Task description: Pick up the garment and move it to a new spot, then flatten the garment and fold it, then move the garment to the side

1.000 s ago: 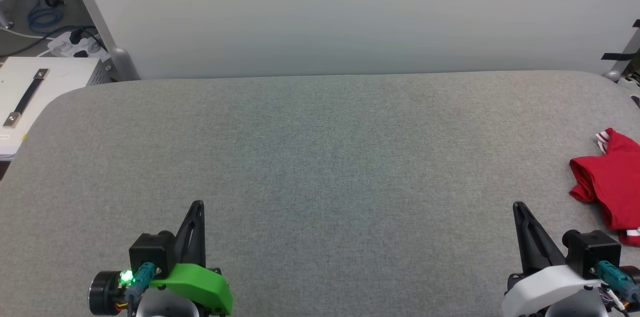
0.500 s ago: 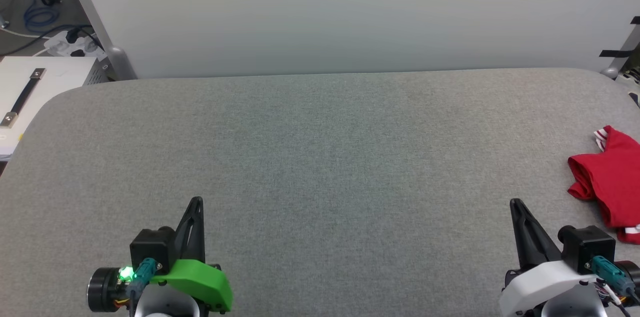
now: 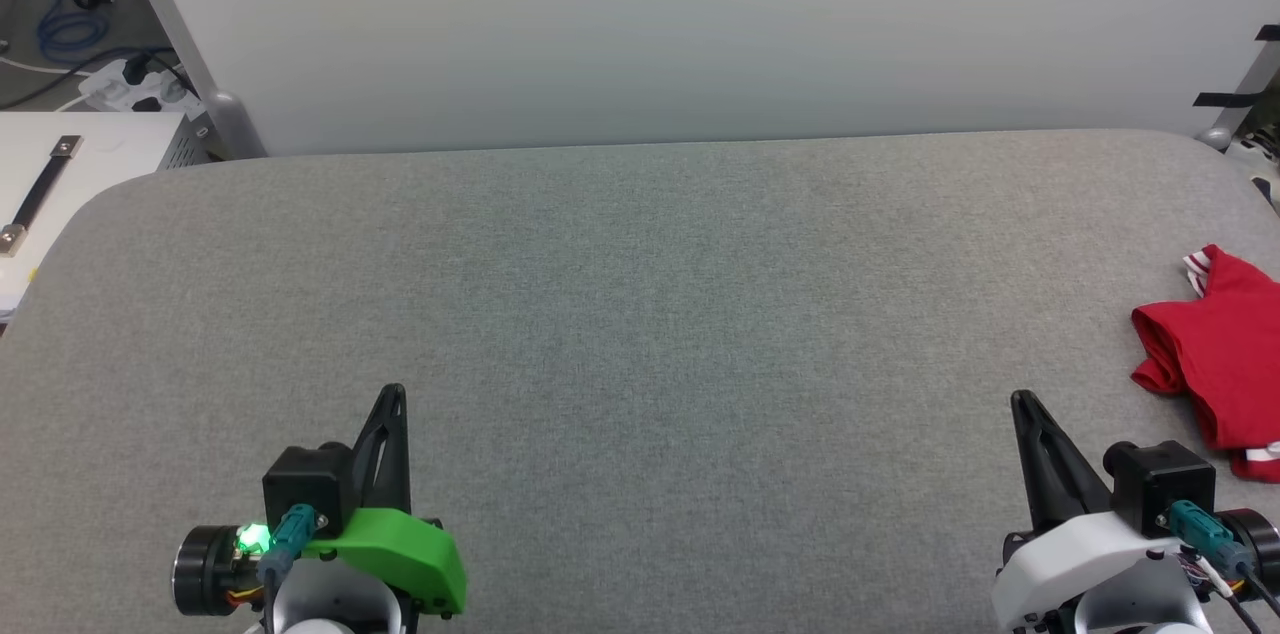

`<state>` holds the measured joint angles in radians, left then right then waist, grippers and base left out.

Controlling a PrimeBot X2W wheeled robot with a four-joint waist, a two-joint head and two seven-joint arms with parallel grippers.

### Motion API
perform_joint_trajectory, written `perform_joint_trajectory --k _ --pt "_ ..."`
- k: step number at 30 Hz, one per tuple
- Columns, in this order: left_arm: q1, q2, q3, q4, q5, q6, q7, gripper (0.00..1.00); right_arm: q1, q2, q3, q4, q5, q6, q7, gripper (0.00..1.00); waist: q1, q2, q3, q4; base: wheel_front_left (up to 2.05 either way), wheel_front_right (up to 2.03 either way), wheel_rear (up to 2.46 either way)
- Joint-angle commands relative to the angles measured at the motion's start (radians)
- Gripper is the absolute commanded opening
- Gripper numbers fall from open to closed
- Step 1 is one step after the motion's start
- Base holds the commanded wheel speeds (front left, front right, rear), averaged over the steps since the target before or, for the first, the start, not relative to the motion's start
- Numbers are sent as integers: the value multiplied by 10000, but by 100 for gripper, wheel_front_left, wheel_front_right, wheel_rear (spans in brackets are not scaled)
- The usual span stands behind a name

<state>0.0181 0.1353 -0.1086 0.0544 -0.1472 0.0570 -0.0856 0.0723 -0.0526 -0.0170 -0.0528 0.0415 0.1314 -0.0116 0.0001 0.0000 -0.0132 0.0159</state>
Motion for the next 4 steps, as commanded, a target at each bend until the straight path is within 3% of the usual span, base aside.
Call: perform_joint_trajectory --k 1,4 --pt "-124 -91 113 -58 163 -76 65 0 -237 17 40 65 -62 -5 51 0 -1 0 5 -6 0 0 0" --pt "-128 -151 189 -96 266 -115 127 0 -275 17 50 102 -90 -5 56 0 -1 0 15 -18 0 0 0"
